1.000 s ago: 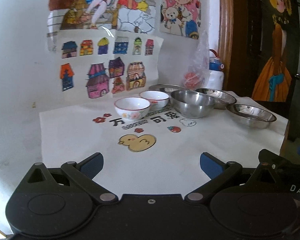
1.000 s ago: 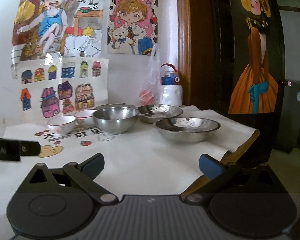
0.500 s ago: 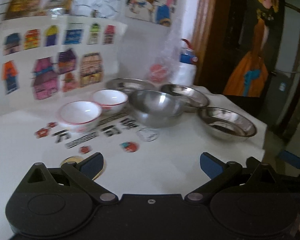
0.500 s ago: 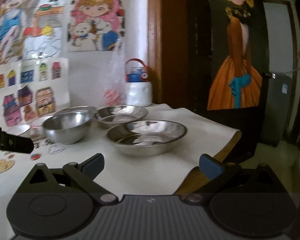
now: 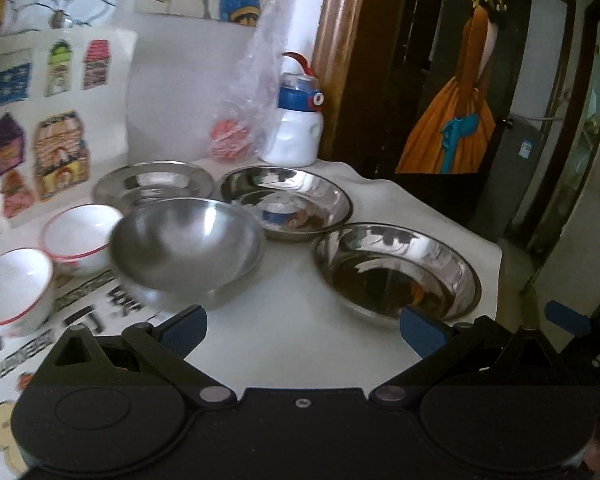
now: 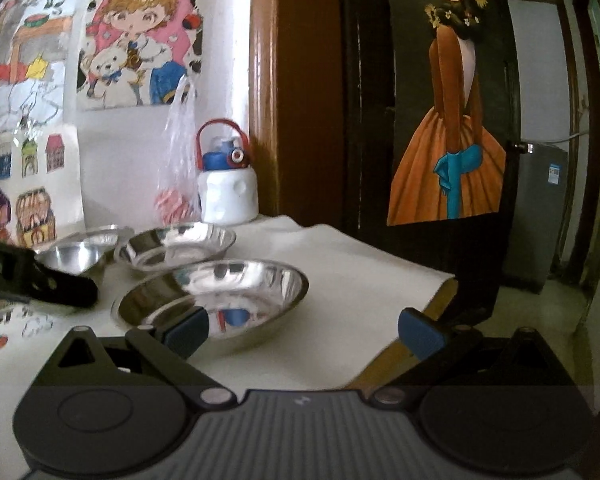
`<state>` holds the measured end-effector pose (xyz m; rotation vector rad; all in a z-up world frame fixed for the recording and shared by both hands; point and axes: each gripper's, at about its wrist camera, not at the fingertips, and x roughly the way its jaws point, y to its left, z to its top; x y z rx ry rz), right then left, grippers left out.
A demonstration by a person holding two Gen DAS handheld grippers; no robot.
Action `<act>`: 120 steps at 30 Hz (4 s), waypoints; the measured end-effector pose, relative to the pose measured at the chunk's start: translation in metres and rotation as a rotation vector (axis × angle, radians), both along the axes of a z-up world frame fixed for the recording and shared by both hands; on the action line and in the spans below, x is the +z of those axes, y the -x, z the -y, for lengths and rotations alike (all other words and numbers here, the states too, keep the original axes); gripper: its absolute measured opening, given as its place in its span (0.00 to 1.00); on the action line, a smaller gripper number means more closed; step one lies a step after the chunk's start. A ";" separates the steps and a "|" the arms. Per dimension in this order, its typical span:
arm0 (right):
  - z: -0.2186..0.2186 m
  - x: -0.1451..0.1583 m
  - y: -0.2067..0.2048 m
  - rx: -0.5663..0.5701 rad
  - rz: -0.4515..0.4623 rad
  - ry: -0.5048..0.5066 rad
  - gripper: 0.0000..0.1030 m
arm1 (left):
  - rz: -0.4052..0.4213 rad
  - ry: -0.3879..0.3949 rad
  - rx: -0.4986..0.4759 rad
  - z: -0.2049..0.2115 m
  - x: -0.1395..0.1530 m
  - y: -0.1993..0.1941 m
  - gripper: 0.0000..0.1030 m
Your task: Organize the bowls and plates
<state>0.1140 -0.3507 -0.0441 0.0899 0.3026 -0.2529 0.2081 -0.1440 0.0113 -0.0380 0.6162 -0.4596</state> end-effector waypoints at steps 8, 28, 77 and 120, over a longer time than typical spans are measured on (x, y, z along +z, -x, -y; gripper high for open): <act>0.011 -0.002 -0.024 0.011 0.006 -0.024 0.99 | -0.039 0.041 -0.024 0.022 -0.010 -0.027 0.99; 0.018 -0.014 -0.043 0.028 -0.028 -0.114 0.73 | -0.155 0.106 0.022 0.036 -0.032 -0.059 0.74; -0.035 0.032 -0.182 0.150 -0.072 0.043 0.28 | -0.123 0.039 0.149 0.005 0.016 -0.156 0.19; -0.068 0.040 -0.169 0.214 -0.024 0.121 0.80 | -0.116 -0.007 0.181 -0.023 0.031 -0.176 0.73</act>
